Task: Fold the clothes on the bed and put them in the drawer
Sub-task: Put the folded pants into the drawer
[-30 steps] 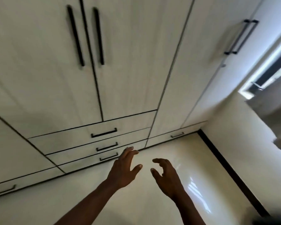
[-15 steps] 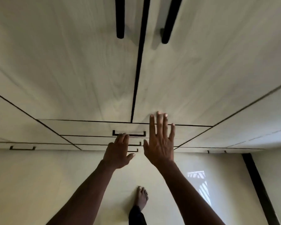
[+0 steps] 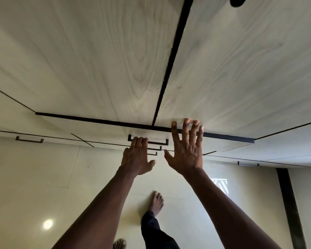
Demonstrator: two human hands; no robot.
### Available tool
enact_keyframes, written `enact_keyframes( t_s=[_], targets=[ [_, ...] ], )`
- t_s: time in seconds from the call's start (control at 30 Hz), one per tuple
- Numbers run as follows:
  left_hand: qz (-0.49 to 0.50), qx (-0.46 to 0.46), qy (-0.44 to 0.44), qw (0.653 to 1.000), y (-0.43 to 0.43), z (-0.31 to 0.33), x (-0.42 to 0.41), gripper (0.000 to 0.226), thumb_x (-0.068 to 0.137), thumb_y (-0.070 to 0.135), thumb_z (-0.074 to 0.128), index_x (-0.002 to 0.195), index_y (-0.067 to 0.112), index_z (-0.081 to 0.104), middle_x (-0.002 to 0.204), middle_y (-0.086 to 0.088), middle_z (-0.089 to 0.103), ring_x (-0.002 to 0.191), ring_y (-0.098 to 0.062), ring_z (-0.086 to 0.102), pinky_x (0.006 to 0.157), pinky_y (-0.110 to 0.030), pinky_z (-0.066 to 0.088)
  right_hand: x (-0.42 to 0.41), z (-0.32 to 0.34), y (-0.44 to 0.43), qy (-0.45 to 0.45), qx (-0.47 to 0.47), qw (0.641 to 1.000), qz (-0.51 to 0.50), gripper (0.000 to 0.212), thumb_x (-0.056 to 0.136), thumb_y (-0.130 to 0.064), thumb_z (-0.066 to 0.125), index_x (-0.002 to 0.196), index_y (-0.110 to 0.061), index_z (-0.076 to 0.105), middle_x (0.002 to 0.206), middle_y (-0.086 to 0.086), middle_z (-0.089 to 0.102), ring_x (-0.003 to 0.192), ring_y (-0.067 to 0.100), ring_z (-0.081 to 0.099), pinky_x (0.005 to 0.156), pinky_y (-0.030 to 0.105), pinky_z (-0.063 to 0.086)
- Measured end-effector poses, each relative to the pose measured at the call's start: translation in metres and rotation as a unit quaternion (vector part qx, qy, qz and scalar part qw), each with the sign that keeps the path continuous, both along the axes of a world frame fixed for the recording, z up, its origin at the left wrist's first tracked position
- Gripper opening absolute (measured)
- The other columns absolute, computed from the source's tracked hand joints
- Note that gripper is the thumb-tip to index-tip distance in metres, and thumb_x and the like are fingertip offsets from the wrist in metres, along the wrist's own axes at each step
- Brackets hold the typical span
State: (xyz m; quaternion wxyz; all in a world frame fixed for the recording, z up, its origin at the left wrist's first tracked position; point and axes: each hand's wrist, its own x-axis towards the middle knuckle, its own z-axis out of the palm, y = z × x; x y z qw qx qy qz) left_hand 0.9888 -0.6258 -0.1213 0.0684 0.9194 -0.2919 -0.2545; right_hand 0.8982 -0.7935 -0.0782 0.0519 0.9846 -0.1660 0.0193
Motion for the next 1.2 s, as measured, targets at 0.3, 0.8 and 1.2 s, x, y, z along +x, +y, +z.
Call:
enact_keyframes(
  t_s=[0.3, 0.8, 1.2],
  targets=[
    [-0.029, 0.013, 0.074, 0.997, 0.059, 0.011, -0.072, 0.090, 0.092, 0.062, 0.057, 0.161, 0.021, 0.014, 0.166, -0.002, 0.019, 0.155, -0.024, 0.016, 0.114, -0.047, 0.040, -0.030, 0.016, 0.038, 0.066, 0.120, 0.991, -0.007, 0.082, 0.093, -0.054, 0.051, 0.162, -0.022, 0.020, 0.168, 0.014, 0.019, 0.154, 0.038, 0.019, 0.120, 0.056, 0.025],
    [-0.156, -0.073, -0.164, 0.971, 0.210, 0.045, -0.165, 0.086, 0.090, 0.073, 0.045, 0.157, 0.021, 0.031, 0.156, -0.003, 0.041, 0.143, -0.027, 0.038, 0.120, -0.050, 0.026, -0.182, 0.013, 0.159, 0.116, 0.182, 0.973, -0.087, 0.063, 0.089, -0.065, 0.057, 0.140, -0.029, 0.051, 0.136, -0.002, 0.058, 0.129, 0.027, 0.050, 0.108, 0.043, 0.035],
    [-0.142, -0.057, -0.044, 0.987, 0.261, 0.051, -0.241, 0.067, 0.083, 0.079, 0.051, 0.134, 0.036, 0.041, 0.137, 0.014, 0.049, 0.131, -0.016, 0.046, 0.104, -0.042, 0.031, -0.287, 0.011, 0.230, 0.103, 0.195, 0.970, -0.101, 0.065, 0.083, -0.062, 0.064, 0.137, -0.027, 0.055, 0.130, -0.002, 0.060, 0.123, 0.026, 0.052, 0.106, 0.042, 0.035]
  ],
)
